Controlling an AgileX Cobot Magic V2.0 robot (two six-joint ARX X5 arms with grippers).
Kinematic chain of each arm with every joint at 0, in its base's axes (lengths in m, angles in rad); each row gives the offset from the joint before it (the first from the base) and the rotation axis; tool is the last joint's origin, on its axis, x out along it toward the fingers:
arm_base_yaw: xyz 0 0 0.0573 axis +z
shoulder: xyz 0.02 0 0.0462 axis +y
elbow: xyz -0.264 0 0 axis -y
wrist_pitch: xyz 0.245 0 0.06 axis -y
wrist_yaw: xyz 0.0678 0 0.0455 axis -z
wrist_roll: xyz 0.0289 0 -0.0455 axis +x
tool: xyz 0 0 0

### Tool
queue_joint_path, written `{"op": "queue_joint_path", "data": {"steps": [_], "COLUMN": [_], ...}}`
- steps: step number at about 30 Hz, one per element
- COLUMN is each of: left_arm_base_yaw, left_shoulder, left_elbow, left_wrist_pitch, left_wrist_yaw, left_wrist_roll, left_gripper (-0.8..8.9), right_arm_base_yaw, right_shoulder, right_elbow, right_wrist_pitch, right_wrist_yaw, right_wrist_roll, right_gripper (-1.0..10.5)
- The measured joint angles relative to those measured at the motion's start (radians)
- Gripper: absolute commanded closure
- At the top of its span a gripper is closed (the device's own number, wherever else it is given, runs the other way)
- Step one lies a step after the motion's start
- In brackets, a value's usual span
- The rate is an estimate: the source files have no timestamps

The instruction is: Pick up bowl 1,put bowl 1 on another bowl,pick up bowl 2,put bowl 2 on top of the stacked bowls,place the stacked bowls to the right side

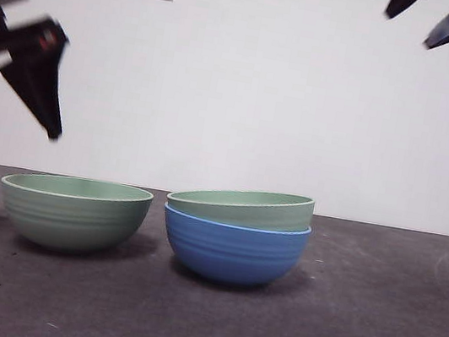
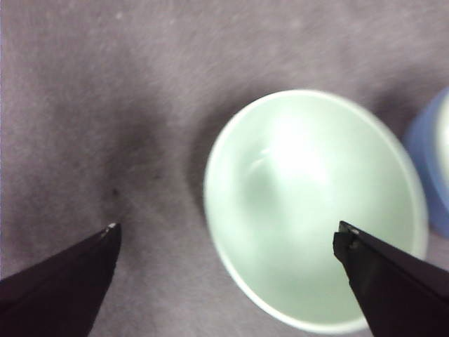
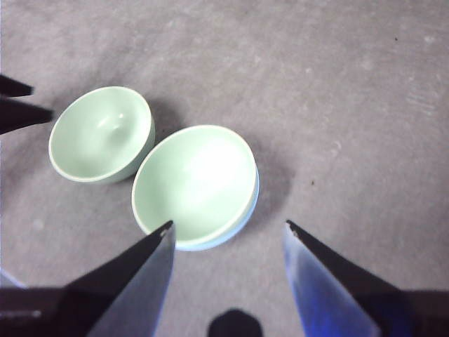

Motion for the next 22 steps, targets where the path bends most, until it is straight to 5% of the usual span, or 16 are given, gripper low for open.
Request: {"op": "queue_joint_path", "data": {"steps": [6,12,22], "left_arm_base_yaw": [-0.019,-0.026,-0.026], "left_shoulder": [0.124,0.14,0.14], "left_elbow": [0.034,0.042,0.043], "left_wrist_pitch": [0.018,0.031,-0.04], "left_wrist_yaw": [-0.052,-0.052,-0.052], "left_wrist_roll": [-0.02,-0.032,-0.032], "left_gripper": [2.33,6.18,7.34], "right_arm_base_yaw": [0.0,0.0,0.0], "right_shoulder": [-0.055,-0.059,-0.059], "right_elbow": [0.0,0.0,0.0], "right_wrist_pitch": [-0.056,-0.062,-0.062], "right_wrist_yaw": [0.0,0.0,0.0], "right_wrist_roll": [0.0,0.0,0.0], "right_gripper": [6.9,6.9,6.9]}}
